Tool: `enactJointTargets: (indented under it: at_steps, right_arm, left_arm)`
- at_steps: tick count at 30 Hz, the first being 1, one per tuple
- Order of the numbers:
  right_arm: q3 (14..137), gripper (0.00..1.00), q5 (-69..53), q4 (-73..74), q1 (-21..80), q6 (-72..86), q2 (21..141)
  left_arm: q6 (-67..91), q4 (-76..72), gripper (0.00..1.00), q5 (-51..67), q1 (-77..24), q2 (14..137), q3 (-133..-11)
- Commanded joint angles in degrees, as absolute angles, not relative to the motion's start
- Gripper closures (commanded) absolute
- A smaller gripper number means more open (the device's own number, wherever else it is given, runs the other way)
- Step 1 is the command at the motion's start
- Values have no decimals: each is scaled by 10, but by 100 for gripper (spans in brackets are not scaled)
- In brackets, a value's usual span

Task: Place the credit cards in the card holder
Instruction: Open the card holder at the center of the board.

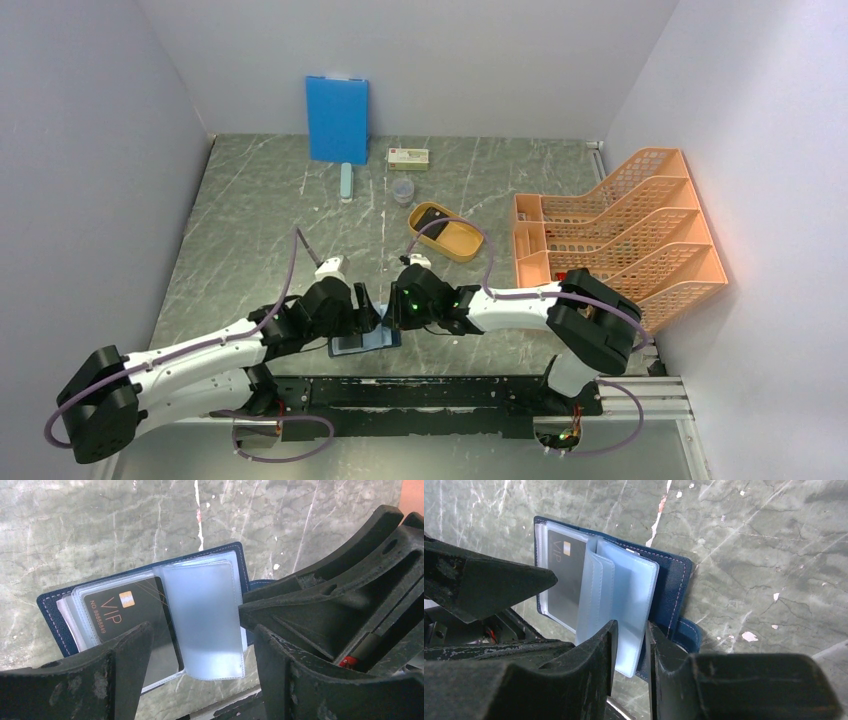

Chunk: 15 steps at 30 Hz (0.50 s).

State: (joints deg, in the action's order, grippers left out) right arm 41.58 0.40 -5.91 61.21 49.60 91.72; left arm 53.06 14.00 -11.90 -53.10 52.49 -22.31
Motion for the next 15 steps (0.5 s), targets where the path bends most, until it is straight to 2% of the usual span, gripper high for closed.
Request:
enactJointTargets:
  at_steps: [1, 15]
  right_arm:
    - [430, 69, 4, -61, 617, 490, 923]
    - [433, 69, 4, -59, 620, 487, 922]
  left_arm:
    - [515, 151, 23, -137, -532, 540, -252]
    - [505, 155, 34, -166, -532, 587, -259]
